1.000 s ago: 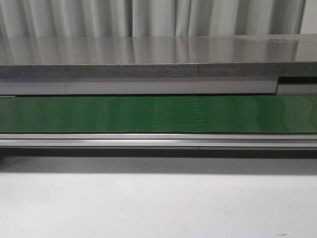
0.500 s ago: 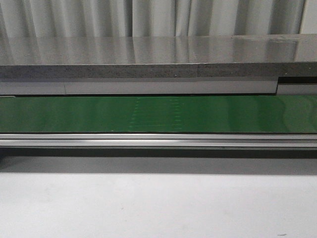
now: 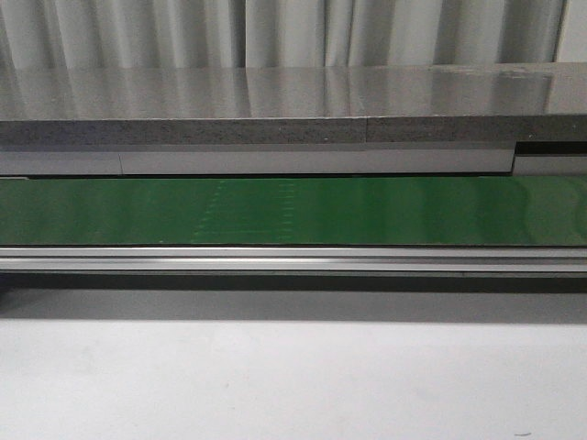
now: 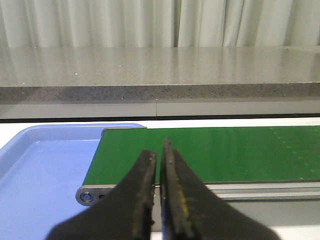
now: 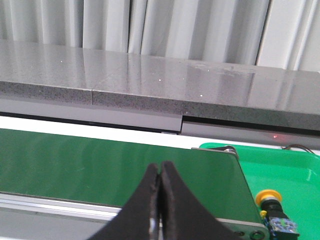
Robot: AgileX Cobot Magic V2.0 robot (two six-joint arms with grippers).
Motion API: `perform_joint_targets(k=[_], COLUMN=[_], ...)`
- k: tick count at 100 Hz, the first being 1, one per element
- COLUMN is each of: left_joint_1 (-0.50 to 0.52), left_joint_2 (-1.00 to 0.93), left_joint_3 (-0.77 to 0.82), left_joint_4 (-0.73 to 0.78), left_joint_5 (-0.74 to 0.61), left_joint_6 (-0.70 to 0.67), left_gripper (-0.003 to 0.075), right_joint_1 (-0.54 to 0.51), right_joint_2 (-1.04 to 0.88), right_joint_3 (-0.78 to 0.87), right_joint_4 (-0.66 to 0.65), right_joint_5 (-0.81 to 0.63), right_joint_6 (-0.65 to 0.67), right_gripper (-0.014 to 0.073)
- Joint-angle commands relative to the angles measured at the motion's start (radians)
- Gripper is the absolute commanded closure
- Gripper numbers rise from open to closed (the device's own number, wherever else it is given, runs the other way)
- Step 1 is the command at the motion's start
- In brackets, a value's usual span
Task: Move button from right to left
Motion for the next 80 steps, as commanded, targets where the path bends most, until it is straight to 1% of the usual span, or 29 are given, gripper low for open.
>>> perform_joint_targets(k=[1, 9, 21, 32, 48, 58, 68, 80], left_joint_1=[-0.007, -0.007, -0.007, -0.007, -0.007, -0.007, -0.007, -0.007], left_joint_2=[-0.035, -0.035, -0.035, -0.035, -0.035, -0.035, -0.035, -0.035], left_joint_3=[0.04, 0.04, 0.04, 0.04, 0.04, 0.04, 0.04, 0.04], left_joint_4=[-0.01, -0.01, -0.01, -0.01, -0.01, -0.01, -0.01, -0.01], left_joint_5=[-0.079, -0.079, -0.079, -0.079, -0.079, -0.079, -0.079, -0.079], left_joint_6=[-0.009, -0.009, -0.009, -0.009, -0.009, -0.009, -0.009, -0.009], left_gripper=[0.0715, 0.0715, 0.0715, 0.0715, 0.0715, 0.0715, 0.0715, 0.0715], right_joint_1=[-0.005, -0.005, -0.005, -0.005, -0.005, -0.005, -0.005, -0.005], right_joint_2=[-0.008, 0.019, 0.097, 0.195, 0.361, 0.457, 0.537, 0.596], right_joint_3=[-0.117, -0.215, -0.346, -0.473, -0.651, -0.738, -0.798, -0.814], right_joint_4=[-0.009, -0.009, -0.009, -0.009, -0.009, -0.009, -0.009, 0.009], right_joint_5=[0.053, 0.174, 0.294, 0.418, 0.637, 0.76, 0.842, 0.843], right_joint_6=[-0.002, -0.002, -0.002, -0.002, -0.002, -0.002, -0.002, -0.002], right_gripper=[0.0662, 0.0662, 0.0662, 0.0662, 0.0662, 0.0662, 0.0662, 0.0662])
